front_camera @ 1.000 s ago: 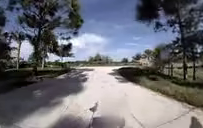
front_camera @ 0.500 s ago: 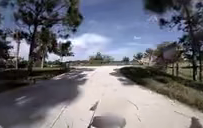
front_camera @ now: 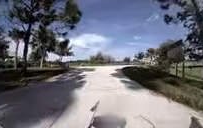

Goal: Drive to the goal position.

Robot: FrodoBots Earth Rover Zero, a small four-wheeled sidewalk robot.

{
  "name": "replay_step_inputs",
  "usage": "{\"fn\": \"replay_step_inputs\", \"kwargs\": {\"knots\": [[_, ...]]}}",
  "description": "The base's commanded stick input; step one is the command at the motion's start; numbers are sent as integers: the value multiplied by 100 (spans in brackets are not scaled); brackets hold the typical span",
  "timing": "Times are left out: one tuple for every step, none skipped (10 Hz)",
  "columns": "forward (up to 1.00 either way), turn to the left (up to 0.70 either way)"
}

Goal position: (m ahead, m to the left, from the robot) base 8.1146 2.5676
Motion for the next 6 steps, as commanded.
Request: {"fn": "replay_step_inputs", "kwargs": {"knots": [[85, 0], [85, 0], [85, 0], [85, 0], [85, 0], [85, 0]]}}
